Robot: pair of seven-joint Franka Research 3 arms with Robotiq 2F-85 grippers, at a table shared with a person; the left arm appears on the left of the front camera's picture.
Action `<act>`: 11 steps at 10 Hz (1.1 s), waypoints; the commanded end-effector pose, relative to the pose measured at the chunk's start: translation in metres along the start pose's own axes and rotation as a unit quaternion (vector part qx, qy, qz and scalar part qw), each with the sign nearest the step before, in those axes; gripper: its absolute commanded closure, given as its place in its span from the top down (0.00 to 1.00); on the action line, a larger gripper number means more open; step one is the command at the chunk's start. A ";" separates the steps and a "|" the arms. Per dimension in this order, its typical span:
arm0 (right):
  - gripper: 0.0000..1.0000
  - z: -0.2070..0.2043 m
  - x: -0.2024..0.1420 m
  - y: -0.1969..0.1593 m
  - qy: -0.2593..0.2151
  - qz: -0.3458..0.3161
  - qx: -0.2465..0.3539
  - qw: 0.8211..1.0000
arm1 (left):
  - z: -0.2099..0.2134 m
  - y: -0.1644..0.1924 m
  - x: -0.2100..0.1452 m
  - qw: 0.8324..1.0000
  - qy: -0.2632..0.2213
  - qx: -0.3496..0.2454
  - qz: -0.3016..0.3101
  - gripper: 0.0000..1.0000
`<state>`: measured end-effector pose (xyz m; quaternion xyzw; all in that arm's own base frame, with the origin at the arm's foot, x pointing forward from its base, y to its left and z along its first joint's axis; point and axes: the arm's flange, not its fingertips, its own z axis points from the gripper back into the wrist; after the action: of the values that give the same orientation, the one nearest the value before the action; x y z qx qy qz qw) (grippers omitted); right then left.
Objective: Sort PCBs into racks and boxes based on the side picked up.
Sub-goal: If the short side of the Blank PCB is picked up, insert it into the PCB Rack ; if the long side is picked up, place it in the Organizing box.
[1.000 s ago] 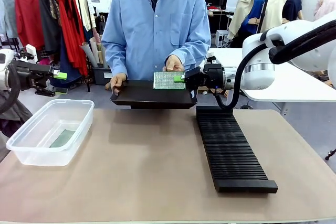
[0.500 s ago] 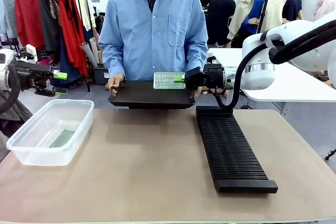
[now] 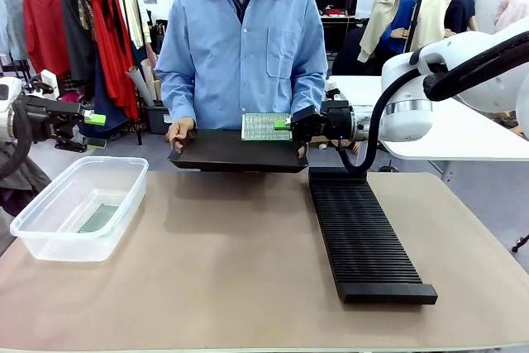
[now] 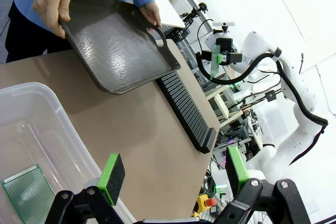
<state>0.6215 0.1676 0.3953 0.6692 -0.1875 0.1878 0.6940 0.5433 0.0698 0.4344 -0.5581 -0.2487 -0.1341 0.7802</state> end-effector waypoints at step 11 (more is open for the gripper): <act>0.00 -0.001 0.000 0.001 0.000 0.000 0.001 1.000 | 0.001 -0.001 0.000 1.000 0.002 0.002 -0.001 1.00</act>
<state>0.6215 0.1676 0.3952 0.6692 -0.1875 0.1878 0.6940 0.5433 0.0698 0.4344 -0.5581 -0.2487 -0.1341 0.7802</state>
